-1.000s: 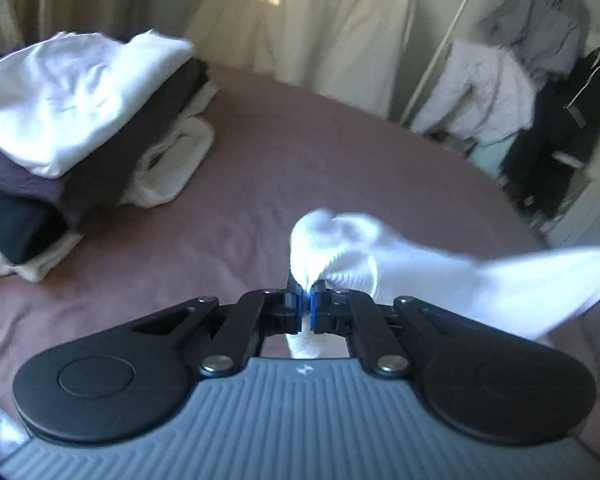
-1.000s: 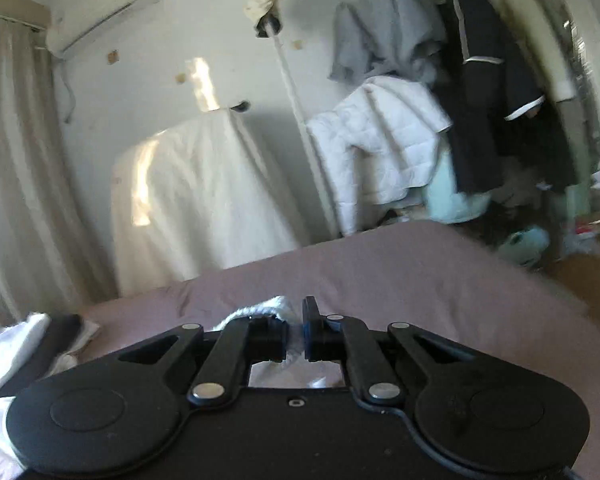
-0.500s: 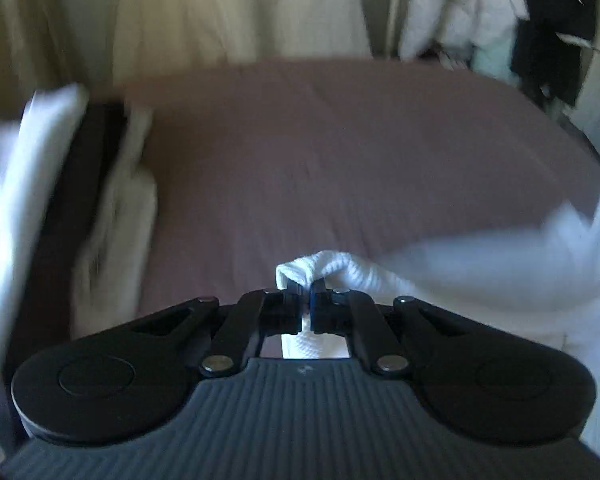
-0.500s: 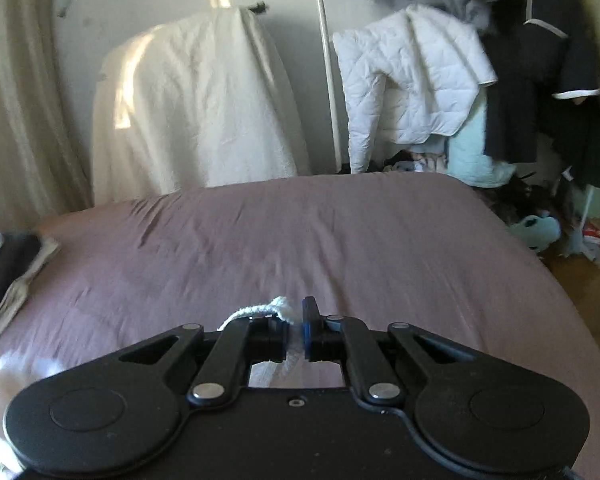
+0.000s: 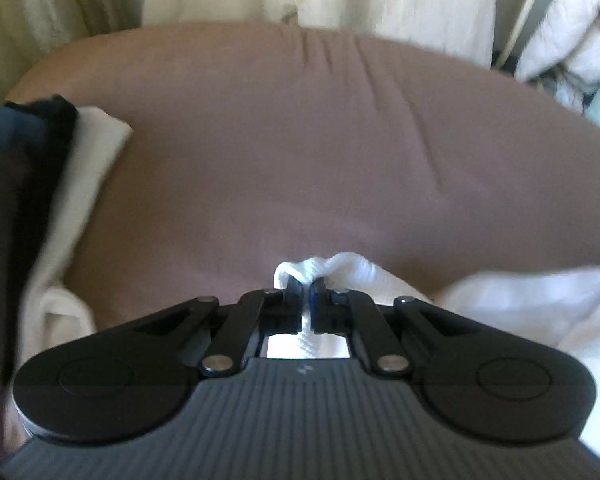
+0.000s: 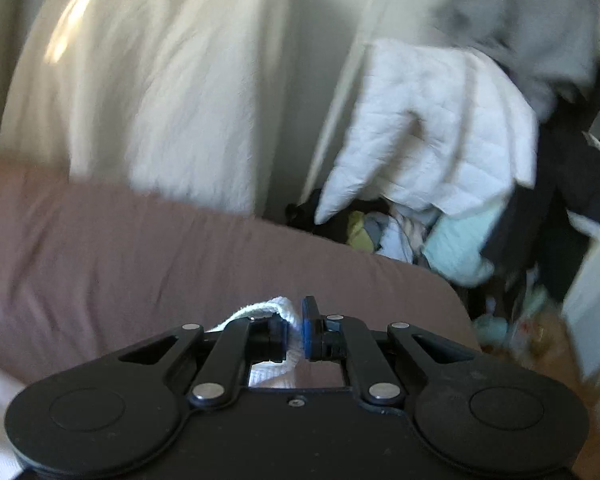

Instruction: Fold clothes

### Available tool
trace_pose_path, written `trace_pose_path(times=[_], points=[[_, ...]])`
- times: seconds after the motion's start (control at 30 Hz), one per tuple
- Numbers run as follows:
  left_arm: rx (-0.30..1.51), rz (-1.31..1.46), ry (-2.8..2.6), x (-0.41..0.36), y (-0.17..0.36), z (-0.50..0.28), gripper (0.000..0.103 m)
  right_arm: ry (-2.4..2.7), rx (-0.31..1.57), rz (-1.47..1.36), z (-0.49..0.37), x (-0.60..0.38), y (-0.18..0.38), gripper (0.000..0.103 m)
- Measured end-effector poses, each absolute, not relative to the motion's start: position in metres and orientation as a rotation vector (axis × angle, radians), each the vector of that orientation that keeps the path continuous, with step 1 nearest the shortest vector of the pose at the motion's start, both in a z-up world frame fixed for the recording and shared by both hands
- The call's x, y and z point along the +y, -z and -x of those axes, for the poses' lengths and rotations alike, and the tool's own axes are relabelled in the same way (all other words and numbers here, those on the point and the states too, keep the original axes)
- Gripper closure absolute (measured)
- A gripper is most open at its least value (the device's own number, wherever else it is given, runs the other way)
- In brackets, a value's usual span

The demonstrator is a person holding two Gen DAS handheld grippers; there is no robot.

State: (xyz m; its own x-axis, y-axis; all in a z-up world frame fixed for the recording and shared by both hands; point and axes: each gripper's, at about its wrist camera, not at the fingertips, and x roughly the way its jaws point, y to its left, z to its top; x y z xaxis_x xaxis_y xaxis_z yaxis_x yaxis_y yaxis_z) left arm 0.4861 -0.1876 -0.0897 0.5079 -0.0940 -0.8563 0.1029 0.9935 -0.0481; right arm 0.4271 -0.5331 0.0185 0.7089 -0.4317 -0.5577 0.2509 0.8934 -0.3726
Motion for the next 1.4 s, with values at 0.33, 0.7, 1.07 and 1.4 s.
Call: trace_pose_path(times=[0.33,0.7,1.07,1.4], points=[[0.789,0.052,0.141,-0.133,0.066,-0.478,0.103,0.479,0.64,0.078,-0.385,-0.605,0.02,0.096],[0.851,0.061,0.297,-0.152,0.086,-0.464,0.1,0.52,0.634,-0.034,-0.371,-0.61,0.05,0.045],[1.032,-0.273,0.378,-0.244,0.114,-0.484,0.069,0.331,0.722,-0.301,-0.379,-0.65,0.025,0.043],[0.739,-0.47,-0.005,-0.253,0.101,-0.493,0.103,0.323,0.839,-0.449,-0.398,-0.637,0.081,0.044]])
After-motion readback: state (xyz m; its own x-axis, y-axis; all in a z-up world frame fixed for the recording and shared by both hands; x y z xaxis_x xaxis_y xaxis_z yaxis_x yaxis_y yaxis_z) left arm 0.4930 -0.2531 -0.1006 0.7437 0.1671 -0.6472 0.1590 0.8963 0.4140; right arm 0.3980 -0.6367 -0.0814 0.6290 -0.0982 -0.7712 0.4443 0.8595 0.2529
